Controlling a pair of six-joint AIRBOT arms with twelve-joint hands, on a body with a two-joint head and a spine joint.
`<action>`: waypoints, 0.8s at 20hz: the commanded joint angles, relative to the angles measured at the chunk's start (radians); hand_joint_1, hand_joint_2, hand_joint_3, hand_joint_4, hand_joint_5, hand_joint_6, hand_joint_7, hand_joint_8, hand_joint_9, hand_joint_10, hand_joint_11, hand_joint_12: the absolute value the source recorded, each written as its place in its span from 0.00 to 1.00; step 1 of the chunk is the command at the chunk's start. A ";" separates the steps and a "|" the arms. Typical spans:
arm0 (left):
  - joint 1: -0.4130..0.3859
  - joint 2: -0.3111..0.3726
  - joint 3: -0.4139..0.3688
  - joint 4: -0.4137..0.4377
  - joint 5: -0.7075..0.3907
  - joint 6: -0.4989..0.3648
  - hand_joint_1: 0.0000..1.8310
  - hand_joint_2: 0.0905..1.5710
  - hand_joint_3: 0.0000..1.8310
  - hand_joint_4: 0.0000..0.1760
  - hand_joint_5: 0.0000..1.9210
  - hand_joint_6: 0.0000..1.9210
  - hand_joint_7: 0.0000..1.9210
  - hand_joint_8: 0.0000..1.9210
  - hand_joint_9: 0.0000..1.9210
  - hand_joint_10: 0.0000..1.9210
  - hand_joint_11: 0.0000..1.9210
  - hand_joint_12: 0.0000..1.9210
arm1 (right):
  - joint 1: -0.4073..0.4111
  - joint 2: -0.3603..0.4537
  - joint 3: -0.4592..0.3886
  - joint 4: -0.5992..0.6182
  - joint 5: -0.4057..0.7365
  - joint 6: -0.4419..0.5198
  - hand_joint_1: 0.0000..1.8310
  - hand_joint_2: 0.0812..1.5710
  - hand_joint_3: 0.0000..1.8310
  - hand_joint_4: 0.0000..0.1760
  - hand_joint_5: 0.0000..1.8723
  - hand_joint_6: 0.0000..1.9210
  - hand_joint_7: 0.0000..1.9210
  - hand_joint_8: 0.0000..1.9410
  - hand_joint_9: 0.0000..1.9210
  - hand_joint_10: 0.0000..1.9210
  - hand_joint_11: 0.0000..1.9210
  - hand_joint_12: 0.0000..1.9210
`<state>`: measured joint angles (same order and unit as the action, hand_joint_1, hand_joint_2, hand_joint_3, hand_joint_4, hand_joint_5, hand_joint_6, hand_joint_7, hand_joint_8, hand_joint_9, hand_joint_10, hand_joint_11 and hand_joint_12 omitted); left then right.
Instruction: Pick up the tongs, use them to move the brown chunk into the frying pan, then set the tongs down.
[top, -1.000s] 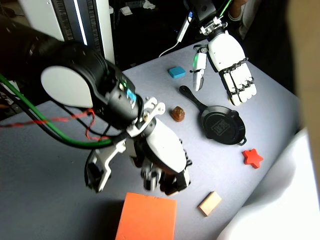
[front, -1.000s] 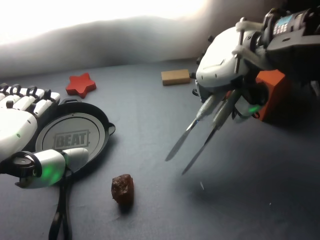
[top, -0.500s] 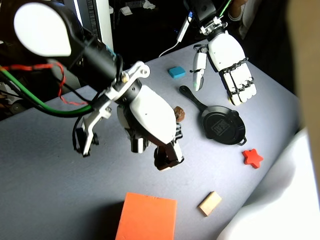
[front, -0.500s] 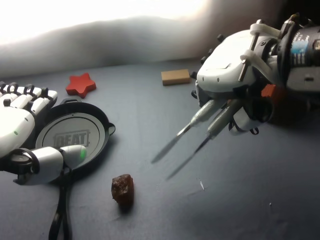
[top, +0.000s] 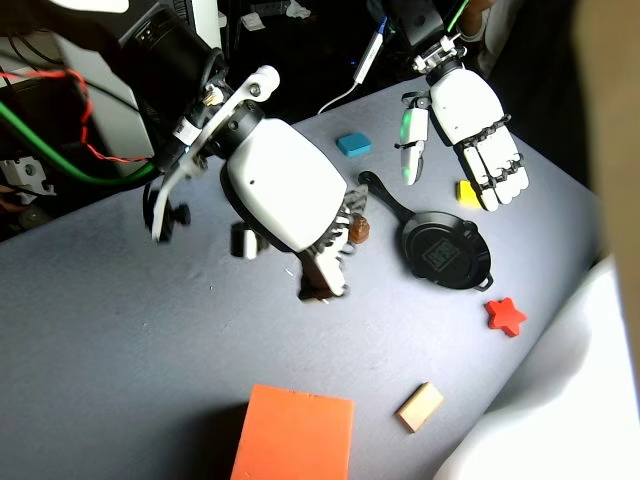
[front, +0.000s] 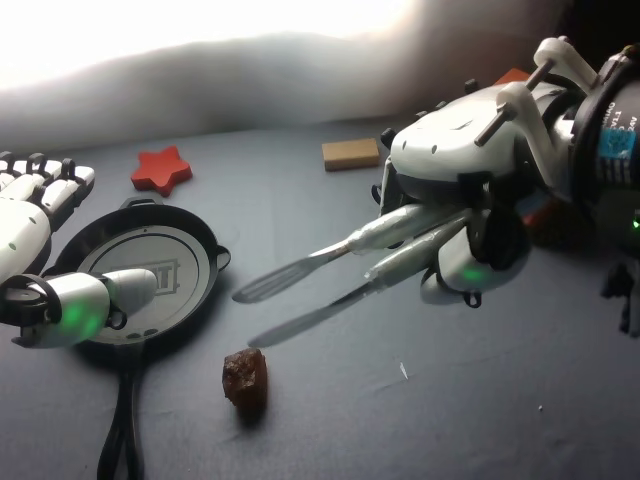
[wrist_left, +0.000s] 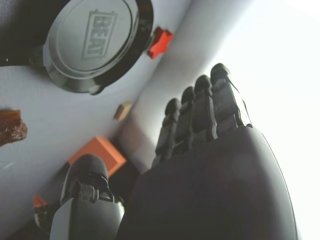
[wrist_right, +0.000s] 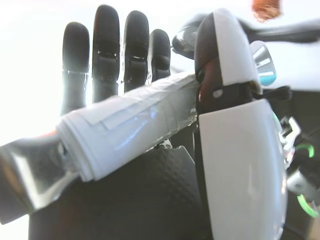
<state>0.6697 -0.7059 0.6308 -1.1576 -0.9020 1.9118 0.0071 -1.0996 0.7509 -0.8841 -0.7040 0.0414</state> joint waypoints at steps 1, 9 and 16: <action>-0.010 0.011 0.009 0.056 -0.079 -0.006 0.00 0.74 0.00 0.10 0.00 0.00 0.01 0.00 0.01 0.00 0.02 0.01 | 0.009 0.001 -0.006 -0.052 0.013 0.021 0.60 0.72 0.00 0.00 0.46 0.00 0.49 0.00 0.47 0.01 0.21 0.64; -0.022 0.016 0.048 0.054 -0.043 -0.035 0.00 0.74 0.00 0.13 0.00 0.00 0.00 0.00 0.01 0.00 0.00 0.08 | -0.028 -0.068 -0.034 -0.132 -0.155 0.319 0.61 0.71 0.00 0.00 0.46 0.00 0.49 0.00 0.48 0.01 0.21 0.63; -0.024 0.024 0.051 0.039 -0.041 -0.038 0.00 0.74 0.00 0.13 0.00 0.00 0.00 0.00 0.01 0.00 0.00 0.08 | -0.078 -0.123 -0.032 -0.209 -0.193 0.364 0.60 0.72 0.00 0.00 0.46 0.00 0.48 0.00 0.47 0.00 0.20 0.63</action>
<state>0.6533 -0.6930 0.6754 -1.1671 -0.8547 1.8778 -0.0799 -1.2285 0.7216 -1.0183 -0.9165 0.4030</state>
